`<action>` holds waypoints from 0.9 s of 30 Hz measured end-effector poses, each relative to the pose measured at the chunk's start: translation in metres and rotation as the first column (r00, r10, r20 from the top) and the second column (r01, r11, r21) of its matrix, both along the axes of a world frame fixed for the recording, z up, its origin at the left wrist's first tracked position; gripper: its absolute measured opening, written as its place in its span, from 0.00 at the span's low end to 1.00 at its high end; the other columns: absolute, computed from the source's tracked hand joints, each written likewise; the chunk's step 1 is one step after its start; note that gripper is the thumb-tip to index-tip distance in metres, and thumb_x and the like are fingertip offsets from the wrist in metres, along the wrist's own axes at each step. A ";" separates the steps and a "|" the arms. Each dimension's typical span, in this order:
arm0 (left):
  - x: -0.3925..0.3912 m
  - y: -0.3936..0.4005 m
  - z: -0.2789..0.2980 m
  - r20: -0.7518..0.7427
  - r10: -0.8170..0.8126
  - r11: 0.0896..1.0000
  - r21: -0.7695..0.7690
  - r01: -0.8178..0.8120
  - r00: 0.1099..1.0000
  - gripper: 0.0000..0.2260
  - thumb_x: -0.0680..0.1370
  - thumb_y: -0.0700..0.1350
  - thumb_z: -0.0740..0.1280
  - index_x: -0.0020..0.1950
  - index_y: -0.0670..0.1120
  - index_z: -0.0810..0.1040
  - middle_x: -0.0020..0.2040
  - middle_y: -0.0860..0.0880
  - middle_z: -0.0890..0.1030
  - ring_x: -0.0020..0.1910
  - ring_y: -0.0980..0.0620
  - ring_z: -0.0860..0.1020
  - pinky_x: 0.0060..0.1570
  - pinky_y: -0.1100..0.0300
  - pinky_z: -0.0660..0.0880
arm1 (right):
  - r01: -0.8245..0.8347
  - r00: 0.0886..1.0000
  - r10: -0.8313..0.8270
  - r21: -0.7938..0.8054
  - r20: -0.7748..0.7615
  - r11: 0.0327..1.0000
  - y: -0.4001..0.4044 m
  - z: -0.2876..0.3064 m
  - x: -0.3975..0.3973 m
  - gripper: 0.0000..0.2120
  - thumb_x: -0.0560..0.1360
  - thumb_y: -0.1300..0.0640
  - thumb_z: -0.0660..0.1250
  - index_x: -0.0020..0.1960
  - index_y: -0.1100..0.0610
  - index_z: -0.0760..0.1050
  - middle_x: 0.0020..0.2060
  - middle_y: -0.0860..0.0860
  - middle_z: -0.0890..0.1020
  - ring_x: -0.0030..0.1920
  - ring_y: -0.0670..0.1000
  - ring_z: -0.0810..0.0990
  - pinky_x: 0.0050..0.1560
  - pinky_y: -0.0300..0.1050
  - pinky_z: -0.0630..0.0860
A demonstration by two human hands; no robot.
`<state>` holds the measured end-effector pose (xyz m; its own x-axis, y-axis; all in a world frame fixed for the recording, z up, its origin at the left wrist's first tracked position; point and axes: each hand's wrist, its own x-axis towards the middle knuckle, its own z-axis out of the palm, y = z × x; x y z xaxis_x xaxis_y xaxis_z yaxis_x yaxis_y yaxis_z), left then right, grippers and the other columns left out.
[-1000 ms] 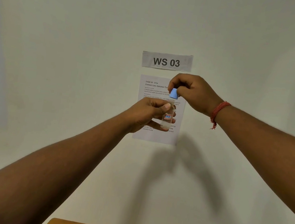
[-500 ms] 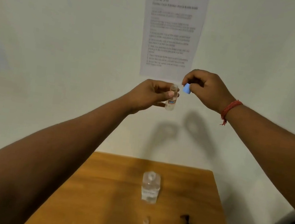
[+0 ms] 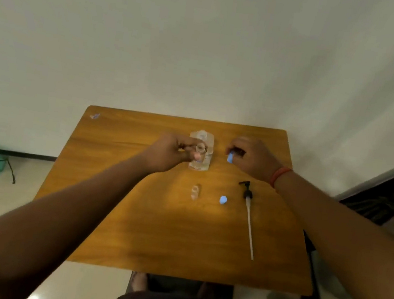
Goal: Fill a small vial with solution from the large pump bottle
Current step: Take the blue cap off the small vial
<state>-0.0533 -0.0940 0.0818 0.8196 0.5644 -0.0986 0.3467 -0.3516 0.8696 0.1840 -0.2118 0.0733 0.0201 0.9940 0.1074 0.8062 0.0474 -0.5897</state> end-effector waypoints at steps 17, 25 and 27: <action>-0.031 -0.076 -0.160 -0.382 -0.050 0.996 -0.093 0.016 0.923 0.16 0.77 0.42 0.74 0.65 0.48 0.82 0.64 0.48 0.82 0.64 0.51 0.78 0.54 0.67 0.69 | 0.009 0.999 -0.020 -0.354 -0.028 0.935 -0.082 -0.175 -0.036 0.05 0.76 0.59 0.67 0.51 0.56 0.79 0.52 0.52 0.79 0.53 0.53 0.77 0.52 0.46 0.72; -0.031 -0.083 -0.189 -0.453 -0.046 0.989 -0.146 -0.023 0.890 0.17 0.79 0.43 0.72 0.68 0.52 0.79 0.69 0.48 0.79 0.67 0.49 0.76 0.57 0.61 0.69 | -0.034 0.997 0.057 -0.386 0.046 0.922 -0.099 -0.203 -0.048 0.10 0.77 0.57 0.66 0.57 0.58 0.79 0.54 0.54 0.79 0.55 0.54 0.76 0.53 0.43 0.70; -0.030 -0.084 -0.193 -0.455 -0.049 0.990 -0.138 -0.016 0.889 0.17 0.79 0.44 0.72 0.67 0.53 0.79 0.69 0.49 0.79 0.66 0.49 0.76 0.56 0.61 0.69 | -0.049 0.996 0.074 -0.381 0.052 0.923 -0.103 -0.206 -0.047 0.10 0.77 0.58 0.67 0.57 0.59 0.79 0.53 0.55 0.79 0.53 0.54 0.76 0.52 0.44 0.71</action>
